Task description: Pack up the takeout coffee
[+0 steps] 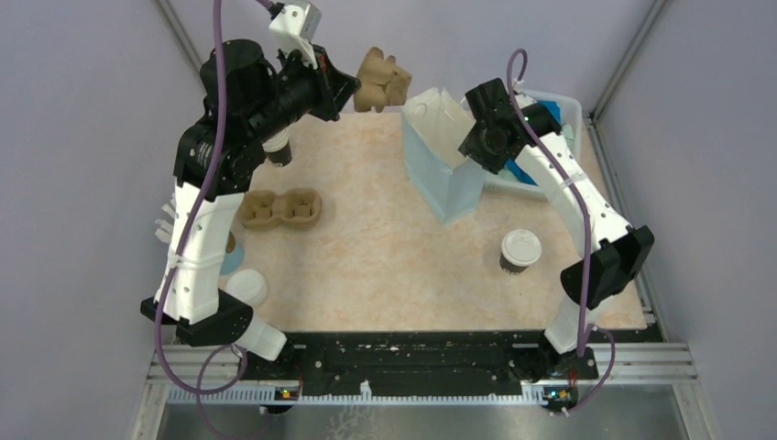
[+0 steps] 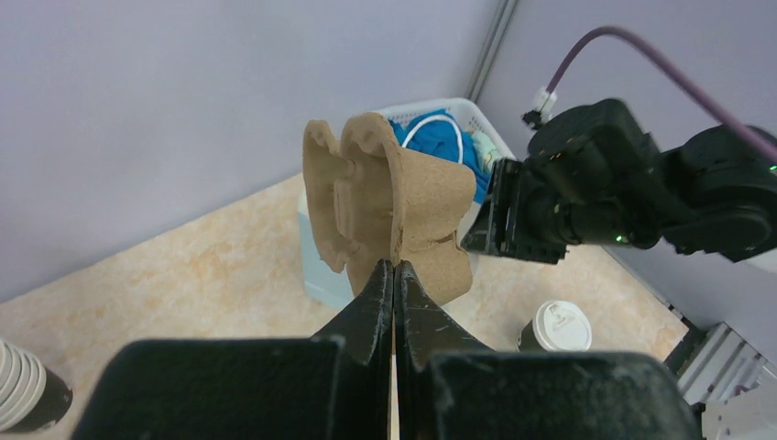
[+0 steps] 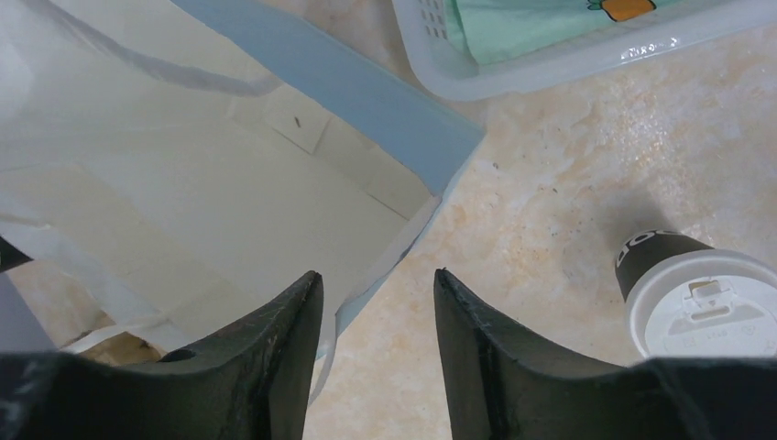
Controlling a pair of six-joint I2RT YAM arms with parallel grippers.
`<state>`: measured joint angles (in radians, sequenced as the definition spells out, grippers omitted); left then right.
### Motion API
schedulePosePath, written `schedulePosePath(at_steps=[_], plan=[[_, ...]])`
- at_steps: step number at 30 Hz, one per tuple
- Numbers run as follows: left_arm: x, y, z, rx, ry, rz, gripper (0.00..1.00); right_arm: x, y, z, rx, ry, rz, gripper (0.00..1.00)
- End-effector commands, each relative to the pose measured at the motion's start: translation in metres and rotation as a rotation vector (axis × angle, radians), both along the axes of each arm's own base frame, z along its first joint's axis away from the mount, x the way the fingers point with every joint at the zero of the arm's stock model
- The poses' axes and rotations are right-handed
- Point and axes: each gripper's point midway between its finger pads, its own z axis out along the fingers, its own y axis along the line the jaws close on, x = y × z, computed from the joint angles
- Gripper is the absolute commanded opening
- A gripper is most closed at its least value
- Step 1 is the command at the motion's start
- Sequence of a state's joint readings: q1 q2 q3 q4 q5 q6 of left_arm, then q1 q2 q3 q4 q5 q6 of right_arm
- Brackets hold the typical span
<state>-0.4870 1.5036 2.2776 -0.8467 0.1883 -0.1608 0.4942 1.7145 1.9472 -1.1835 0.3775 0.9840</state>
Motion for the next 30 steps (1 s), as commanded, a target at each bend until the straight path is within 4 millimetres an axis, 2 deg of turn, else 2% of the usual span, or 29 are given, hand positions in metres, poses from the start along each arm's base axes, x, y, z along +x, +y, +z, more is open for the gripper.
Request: schedulePosePath(at_steps=[1,3,7,14,17,19,21,22,24,28,30], plan=[[0.001,-0.008,0.049,-0.063,-0.17,-0.004,0.0,0.012,-0.002,0.008,-0.003,-0.032,-0.024,0.41],[0.003,-0.009,0.056,-0.07,-0.188,0.019,0.0,0.01,0.001,0.01,-0.026,-0.031,0.002,0.34],[-0.003,-0.015,0.064,-0.075,-0.213,0.034,0.0,0.0,0.009,0.02,-0.071,-0.047,0.065,0.27],[-0.027,-0.034,0.059,-0.055,-0.197,0.025,0.0,-0.035,0.029,0.026,-0.006,-0.03,0.161,0.1],[-0.033,-0.038,0.051,-0.022,-0.181,0.042,0.0,-0.042,0.025,0.023,0.005,-0.037,0.16,0.05],[-0.035,-0.035,0.052,-0.023,-0.181,0.055,0.0,-0.042,0.021,0.024,-0.011,-0.058,0.162,0.09],[-0.038,-0.031,0.057,-0.037,-0.192,0.065,0.0,-0.04,0.019,0.027,-0.026,-0.078,0.164,0.24],[-0.038,-0.029,0.059,-0.037,-0.196,0.074,0.0,-0.037,0.018,0.028,-0.036,-0.086,0.166,0.35],[-0.04,-0.027,0.061,-0.04,-0.204,0.074,0.0,-0.032,0.018,0.028,-0.05,-0.094,0.166,0.45],[-0.041,-0.033,0.062,-0.044,-0.207,0.054,0.0,-0.026,0.021,0.021,-0.065,-0.075,0.16,0.48],[-0.04,-0.033,0.061,-0.039,-0.207,0.061,0.0,-0.023,0.022,0.018,-0.067,-0.073,0.157,0.45]])
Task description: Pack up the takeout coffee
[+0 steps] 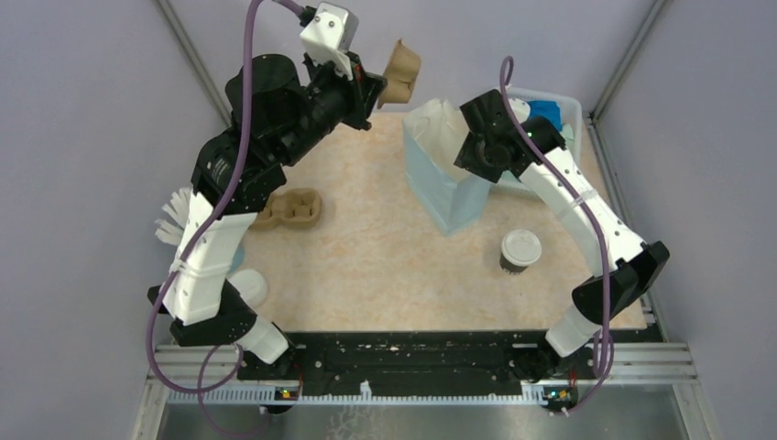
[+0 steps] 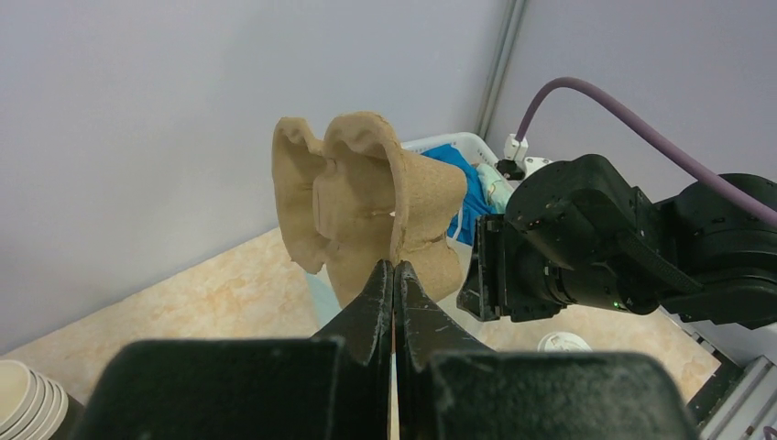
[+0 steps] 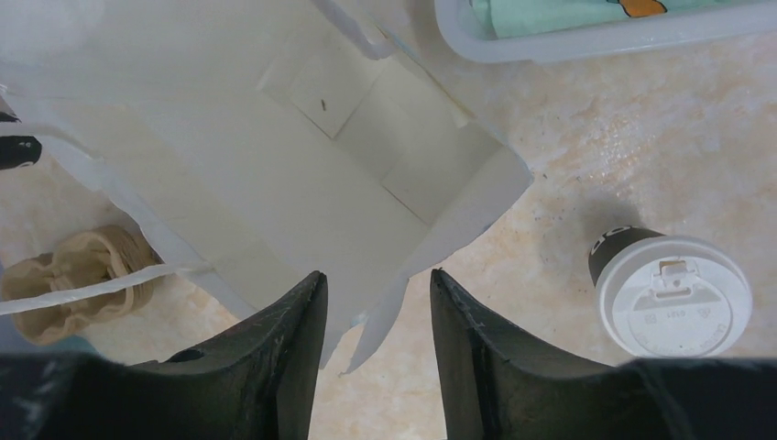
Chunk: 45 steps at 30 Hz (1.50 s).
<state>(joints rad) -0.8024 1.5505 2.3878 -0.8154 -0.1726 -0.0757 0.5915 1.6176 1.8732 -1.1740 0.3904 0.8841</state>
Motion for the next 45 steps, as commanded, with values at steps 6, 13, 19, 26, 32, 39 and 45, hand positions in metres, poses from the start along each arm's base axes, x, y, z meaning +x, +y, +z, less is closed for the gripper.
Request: schedulePosePath(at_steps=[6,13,19,26,32,39,45], plan=[[-0.012,0.019,0.028,-0.034,-0.078,0.031,0.0,0.009,0.015,0.0,0.025,-0.012,0.017,0.19],[-0.029,0.023,0.012,-0.025,-0.002,0.008,0.0,-0.026,0.05,0.001,0.085,0.028,0.134,0.0],[-0.037,0.029,0.0,0.003,0.038,0.013,0.0,-0.056,0.084,0.001,0.156,0.046,0.206,0.0],[-0.041,0.041,-0.021,0.07,0.093,0.055,0.0,-0.066,0.091,-0.001,0.159,0.054,0.237,0.0],[-0.045,0.047,-0.038,0.095,0.148,0.067,0.0,-0.068,0.097,0.011,0.191,0.043,0.267,0.0],[-0.037,0.039,-0.057,0.154,0.15,0.063,0.0,-0.07,0.101,0.006,0.196,0.06,0.29,0.0],[-0.028,0.02,-0.057,0.183,0.116,0.017,0.0,-0.071,0.104,0.005,0.206,0.055,0.315,0.0]])
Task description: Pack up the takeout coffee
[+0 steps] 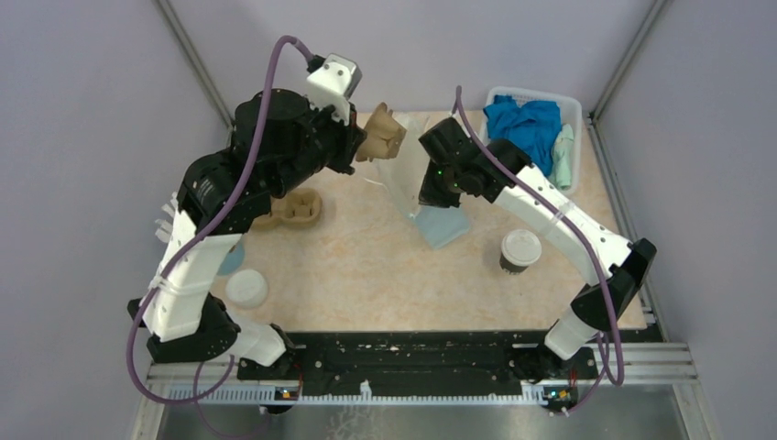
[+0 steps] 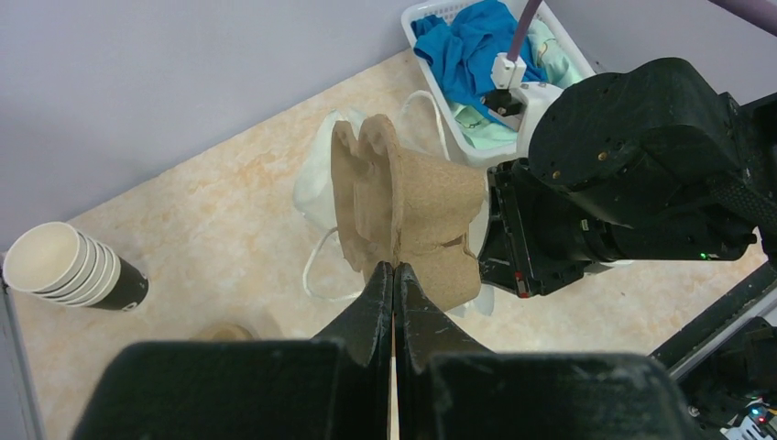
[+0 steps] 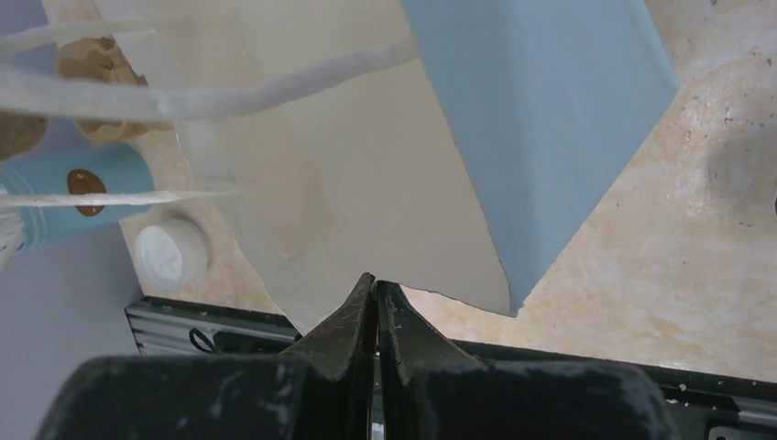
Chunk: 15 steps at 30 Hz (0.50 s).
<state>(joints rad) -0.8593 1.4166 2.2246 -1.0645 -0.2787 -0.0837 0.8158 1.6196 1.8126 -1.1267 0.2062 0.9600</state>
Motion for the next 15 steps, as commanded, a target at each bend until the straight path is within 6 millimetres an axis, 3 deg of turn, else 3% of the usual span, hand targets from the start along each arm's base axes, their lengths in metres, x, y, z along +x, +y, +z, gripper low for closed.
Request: schedulePosePath(at_steps=[1,6,11,15], plan=[[0.007,-0.018,0.016,-0.027,-0.066,-0.052,0.0,-0.002,0.002,0.023,0.066,-0.056,0.032,0.0],[0.011,-0.028,0.019,-0.036,-0.083,-0.08,0.0,-0.003,-0.002,0.022,0.072,-0.055,0.043,0.0],[0.007,-0.03,0.036,-0.083,-0.105,-0.097,0.0,-0.002,-0.012,0.02,0.096,-0.052,0.051,0.0],[0.01,-0.039,0.024,-0.064,-0.08,-0.117,0.0,-0.002,-0.016,0.021,0.098,-0.059,0.06,0.0]])
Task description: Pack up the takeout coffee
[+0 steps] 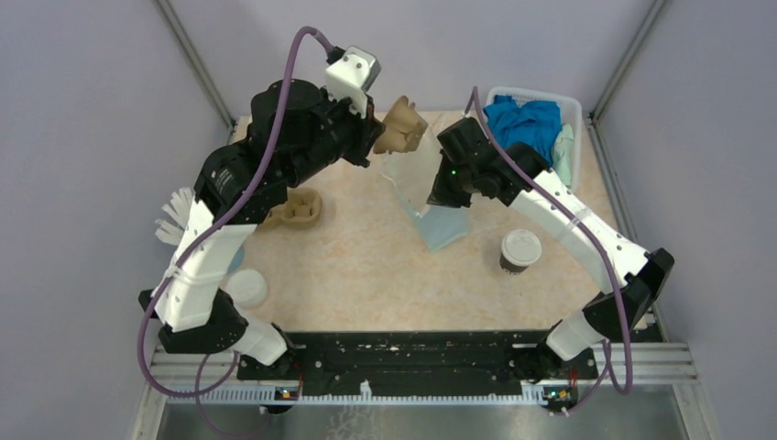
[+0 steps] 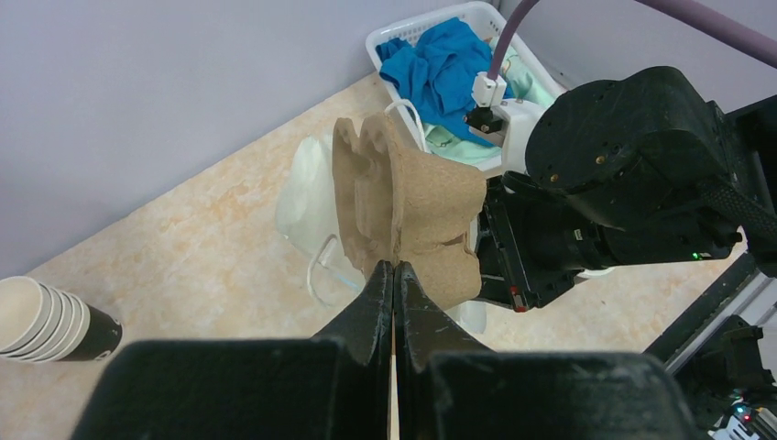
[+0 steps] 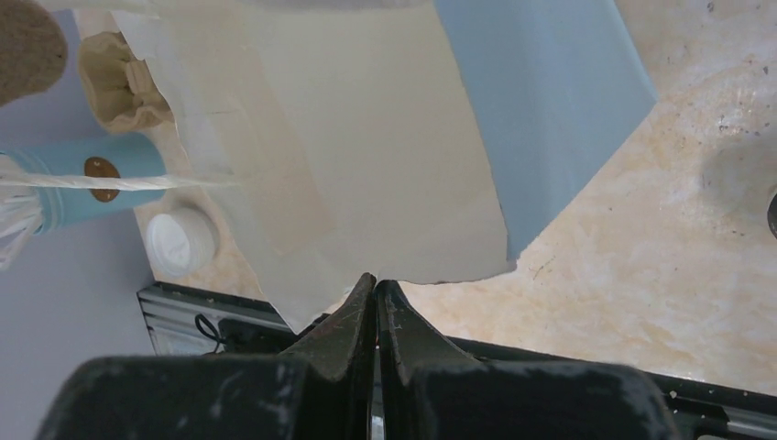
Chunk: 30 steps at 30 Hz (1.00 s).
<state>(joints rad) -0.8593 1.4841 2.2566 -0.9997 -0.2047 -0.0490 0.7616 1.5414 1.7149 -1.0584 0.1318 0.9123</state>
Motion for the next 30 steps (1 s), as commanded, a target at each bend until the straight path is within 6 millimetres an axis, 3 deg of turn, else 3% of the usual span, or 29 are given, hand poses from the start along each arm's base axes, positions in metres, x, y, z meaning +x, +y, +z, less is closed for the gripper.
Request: schedulePosePath(at_steps=[1,9,16,20,30], plan=[[0.0,-0.01,0.015,-0.045,-0.045,-0.039,0.0,-0.002,-0.003,0.02,0.048,-0.052,0.035,0.0],[0.009,-0.022,-0.016,0.049,-0.024,-0.065,0.0,-0.003,-0.001,0.022,0.064,-0.064,0.083,0.0],[0.012,-0.038,-0.027,0.075,-0.01,-0.122,0.0,-0.004,-0.006,0.017,0.065,-0.07,0.132,0.0],[0.016,-0.042,-0.047,0.127,0.025,-0.127,0.0,-0.007,-0.006,0.022,0.118,-0.081,0.185,0.0],[0.028,-0.058,-0.078,0.267,0.012,-0.132,0.0,-0.002,-0.021,0.013,0.127,-0.059,0.27,0.0]])
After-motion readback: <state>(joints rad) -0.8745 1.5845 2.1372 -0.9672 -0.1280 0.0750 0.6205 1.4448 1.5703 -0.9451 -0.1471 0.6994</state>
